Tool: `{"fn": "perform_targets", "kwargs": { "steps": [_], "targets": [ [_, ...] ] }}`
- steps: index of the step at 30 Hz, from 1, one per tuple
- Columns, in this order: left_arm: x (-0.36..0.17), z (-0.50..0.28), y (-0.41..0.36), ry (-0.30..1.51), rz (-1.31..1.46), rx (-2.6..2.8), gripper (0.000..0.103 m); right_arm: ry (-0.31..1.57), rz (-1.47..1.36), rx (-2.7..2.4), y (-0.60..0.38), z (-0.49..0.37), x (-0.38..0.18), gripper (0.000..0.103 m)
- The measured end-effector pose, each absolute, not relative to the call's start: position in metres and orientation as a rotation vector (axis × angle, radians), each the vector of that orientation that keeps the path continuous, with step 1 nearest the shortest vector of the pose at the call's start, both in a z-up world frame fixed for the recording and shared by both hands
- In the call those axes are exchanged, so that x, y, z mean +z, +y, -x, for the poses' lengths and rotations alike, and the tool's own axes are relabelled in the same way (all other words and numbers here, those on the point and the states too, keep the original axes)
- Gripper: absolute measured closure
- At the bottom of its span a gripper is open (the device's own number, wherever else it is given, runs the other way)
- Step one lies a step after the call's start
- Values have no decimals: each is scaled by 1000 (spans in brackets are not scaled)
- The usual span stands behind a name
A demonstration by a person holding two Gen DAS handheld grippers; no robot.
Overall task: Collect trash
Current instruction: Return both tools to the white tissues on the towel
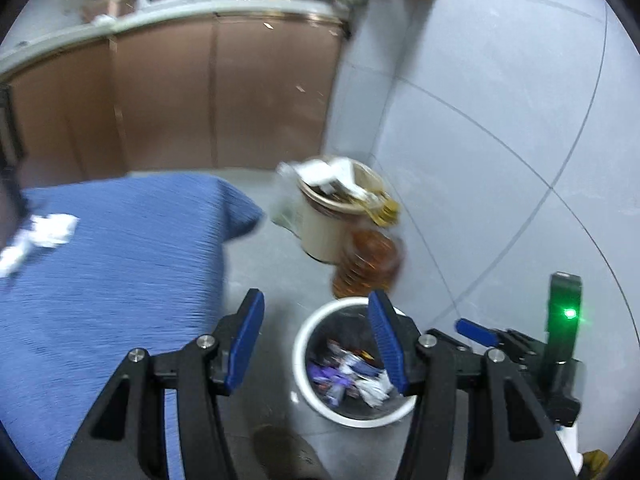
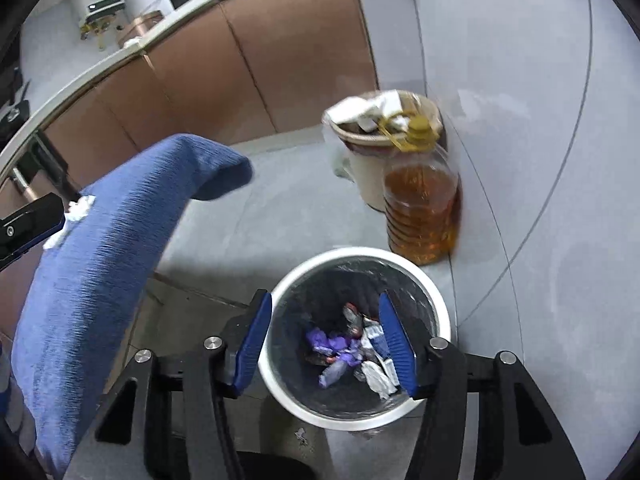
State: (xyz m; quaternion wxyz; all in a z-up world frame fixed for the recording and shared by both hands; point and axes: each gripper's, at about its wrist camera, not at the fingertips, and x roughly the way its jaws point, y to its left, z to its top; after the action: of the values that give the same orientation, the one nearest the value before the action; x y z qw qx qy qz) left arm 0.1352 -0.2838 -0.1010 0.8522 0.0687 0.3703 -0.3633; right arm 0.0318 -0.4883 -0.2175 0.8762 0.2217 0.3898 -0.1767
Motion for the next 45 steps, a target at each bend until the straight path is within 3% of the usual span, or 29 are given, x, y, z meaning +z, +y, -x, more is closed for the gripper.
{"fn": "perform_targets", "kwargs": {
  "steps": [12, 19, 22, 34, 45],
  "targets": [
    [-43, -110, -153, 585, -95, -446, 50, 701, -286, -180, -386, -43, -130, 45],
    [-21, -79, -84, 494, -63, -295, 35, 598, -192, -69, -323, -36, -76, 40],
    [-14, -63, -62, 457, -51, -255, 32, 563, -160, -32, -297, -28, -58, 27],
    [-6, -26, 11, 380, 1, -171, 27, 516, -39, 16, -223, -20, -21, 22],
    [-15, -49, 62, 408, 65, -144, 24, 518, 30, 19, -185, -36, -7, 18]
  ]
}}
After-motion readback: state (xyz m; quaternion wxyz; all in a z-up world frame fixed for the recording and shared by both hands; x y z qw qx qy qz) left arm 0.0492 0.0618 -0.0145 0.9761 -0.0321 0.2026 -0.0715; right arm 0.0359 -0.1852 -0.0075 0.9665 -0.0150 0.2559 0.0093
